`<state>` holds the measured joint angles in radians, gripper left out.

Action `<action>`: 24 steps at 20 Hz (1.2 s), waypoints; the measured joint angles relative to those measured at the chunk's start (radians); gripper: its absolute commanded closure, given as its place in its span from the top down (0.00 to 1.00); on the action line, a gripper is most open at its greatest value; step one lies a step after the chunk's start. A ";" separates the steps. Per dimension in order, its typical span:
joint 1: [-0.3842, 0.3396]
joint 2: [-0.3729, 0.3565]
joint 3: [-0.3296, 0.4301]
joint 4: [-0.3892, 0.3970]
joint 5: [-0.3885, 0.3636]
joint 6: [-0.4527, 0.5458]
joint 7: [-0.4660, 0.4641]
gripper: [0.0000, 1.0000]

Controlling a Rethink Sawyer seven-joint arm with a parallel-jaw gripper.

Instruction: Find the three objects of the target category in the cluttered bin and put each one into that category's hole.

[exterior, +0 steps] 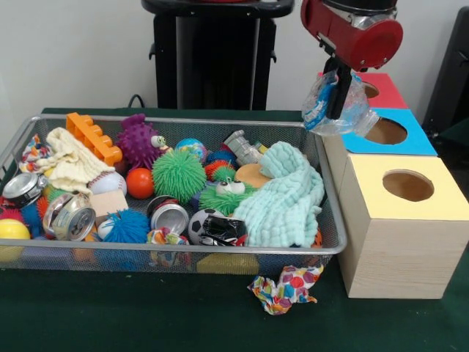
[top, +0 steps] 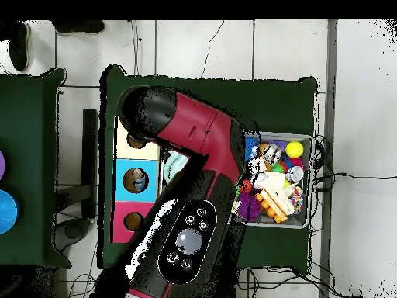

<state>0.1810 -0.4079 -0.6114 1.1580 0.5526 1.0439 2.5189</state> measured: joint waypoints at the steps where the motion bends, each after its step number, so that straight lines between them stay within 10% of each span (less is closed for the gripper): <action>1: -0.004 0.000 0.000 -0.008 0.000 0.008 0.003 0.00; 24: 0.044 -0.031 -0.034 -0.033 0.000 0.048 0.021 0.00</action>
<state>0.2253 -0.4387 -0.6458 1.1252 0.5524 1.0916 2.5397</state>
